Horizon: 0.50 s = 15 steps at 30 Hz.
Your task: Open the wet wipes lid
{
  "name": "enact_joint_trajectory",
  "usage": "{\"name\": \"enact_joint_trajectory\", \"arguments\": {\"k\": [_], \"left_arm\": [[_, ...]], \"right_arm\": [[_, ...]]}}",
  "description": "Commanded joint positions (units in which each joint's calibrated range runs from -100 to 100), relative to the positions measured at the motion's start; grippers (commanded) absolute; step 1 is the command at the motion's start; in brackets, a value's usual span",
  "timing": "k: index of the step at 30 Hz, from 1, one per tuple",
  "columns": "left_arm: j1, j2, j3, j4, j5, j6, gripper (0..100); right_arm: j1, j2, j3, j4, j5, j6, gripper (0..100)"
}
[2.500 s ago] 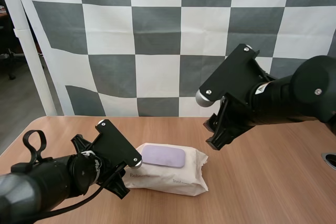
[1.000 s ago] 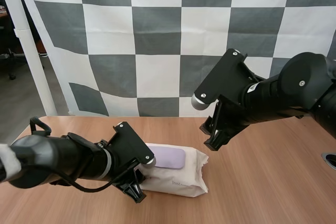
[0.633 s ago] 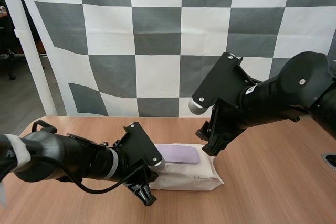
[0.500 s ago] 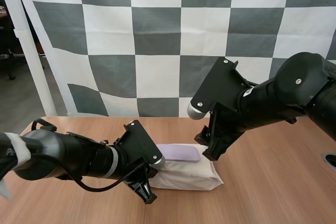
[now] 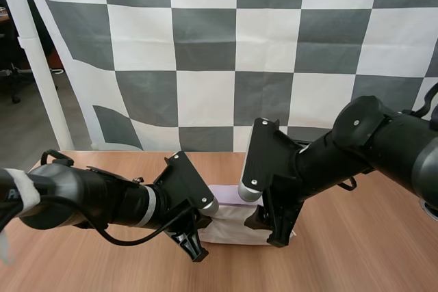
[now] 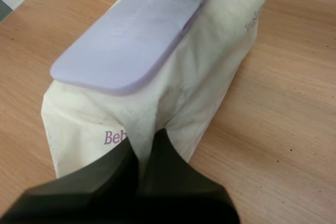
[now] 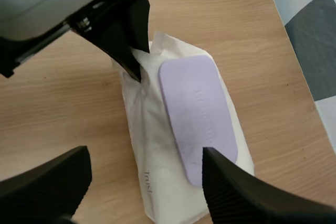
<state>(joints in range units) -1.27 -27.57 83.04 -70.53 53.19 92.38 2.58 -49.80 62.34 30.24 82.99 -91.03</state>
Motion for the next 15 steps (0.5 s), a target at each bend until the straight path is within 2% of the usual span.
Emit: {"name": "enact_joint_trajectory", "arguments": {"k": [1,6,15], "left_arm": [[-0.01,0.0,-0.1,0.0,0.5,0.9,0],[-0.01,0.0,-0.1,0.0,2.9,0.9,0],[-0.01,0.0,-0.1,1.1,4.1,0.9,0]], "right_arm": [[0.0,0.6,0.0,-0.1,-2.7,-2.2,100],[0.0,3.1,0.2,1.7,-5.3,-4.4,100],[0.0,9.3,0.4,3.8,-11.0,-6.7,86]]}}
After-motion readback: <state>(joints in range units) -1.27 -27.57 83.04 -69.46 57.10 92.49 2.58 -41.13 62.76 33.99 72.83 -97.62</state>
